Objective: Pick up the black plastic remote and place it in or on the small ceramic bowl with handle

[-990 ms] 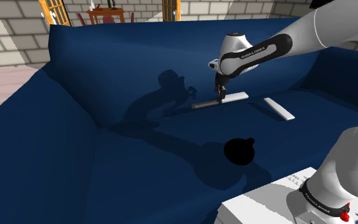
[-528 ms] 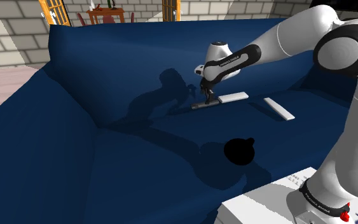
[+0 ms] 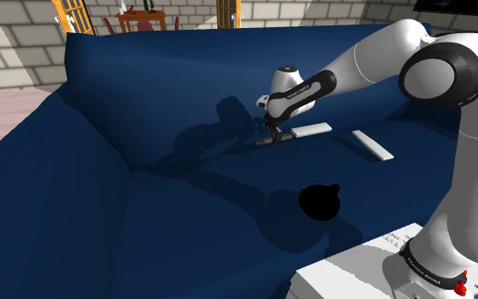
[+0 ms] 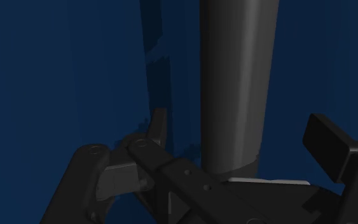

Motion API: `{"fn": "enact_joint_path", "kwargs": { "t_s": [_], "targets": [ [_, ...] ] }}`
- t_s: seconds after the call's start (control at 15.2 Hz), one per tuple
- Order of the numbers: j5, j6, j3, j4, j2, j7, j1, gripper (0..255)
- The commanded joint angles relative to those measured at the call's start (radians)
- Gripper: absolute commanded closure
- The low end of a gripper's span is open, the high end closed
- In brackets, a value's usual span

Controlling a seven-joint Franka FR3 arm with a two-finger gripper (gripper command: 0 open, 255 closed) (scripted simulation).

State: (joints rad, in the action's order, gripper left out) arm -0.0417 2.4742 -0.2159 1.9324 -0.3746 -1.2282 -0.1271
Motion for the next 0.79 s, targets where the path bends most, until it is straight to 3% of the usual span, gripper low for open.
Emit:
{"fn": "enact_joint_path", "kwargs": {
  "t_s": [0.0, 0.33, 0.4, 0.73],
  "targets": [
    [-0.001, 0.004, 0.000, 0.000, -0.004, -0.001, 0.001, 0],
    [-0.001, 0.004, 0.000, 0.000, -0.004, -0.001, 0.001, 0],
    [-0.001, 0.004, 0.000, 0.000, -0.004, -0.001, 0.001, 255],
    [-0.001, 0.006, 0.000, 0.004, -0.001, -0.001, 0.001, 255]
  ]
}}
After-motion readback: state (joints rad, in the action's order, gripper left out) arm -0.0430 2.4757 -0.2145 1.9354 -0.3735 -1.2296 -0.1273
